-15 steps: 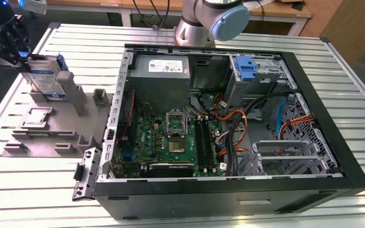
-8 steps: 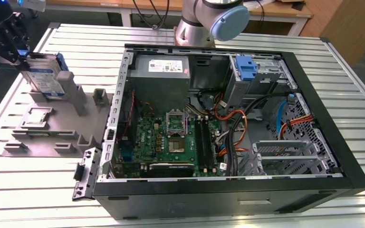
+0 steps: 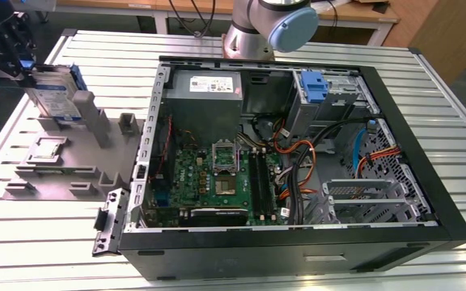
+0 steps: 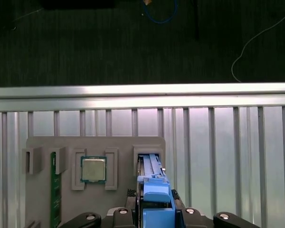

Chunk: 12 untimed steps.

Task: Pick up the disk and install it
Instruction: 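Pick up the disk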

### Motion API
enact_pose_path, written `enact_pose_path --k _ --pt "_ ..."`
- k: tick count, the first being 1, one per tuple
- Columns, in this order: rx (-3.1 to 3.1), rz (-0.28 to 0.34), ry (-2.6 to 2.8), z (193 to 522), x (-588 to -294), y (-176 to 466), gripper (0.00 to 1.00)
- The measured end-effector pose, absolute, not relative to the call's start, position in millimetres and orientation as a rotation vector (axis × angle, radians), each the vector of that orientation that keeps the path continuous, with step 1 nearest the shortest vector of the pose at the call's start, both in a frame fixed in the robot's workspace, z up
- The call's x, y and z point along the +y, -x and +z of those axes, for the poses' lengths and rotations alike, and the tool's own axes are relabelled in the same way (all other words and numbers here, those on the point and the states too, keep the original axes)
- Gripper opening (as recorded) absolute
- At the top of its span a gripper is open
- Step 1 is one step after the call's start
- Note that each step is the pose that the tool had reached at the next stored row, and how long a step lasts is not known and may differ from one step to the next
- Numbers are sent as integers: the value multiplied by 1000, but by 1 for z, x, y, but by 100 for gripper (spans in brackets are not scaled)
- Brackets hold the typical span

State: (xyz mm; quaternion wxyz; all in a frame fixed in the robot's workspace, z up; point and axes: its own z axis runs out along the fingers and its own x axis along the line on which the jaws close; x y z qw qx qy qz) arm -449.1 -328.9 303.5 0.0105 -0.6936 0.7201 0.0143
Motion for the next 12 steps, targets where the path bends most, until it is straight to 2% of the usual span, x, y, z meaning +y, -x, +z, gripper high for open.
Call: enact_pose_path --k 12 --pt "2250 40 2167 308 -329 449 37"
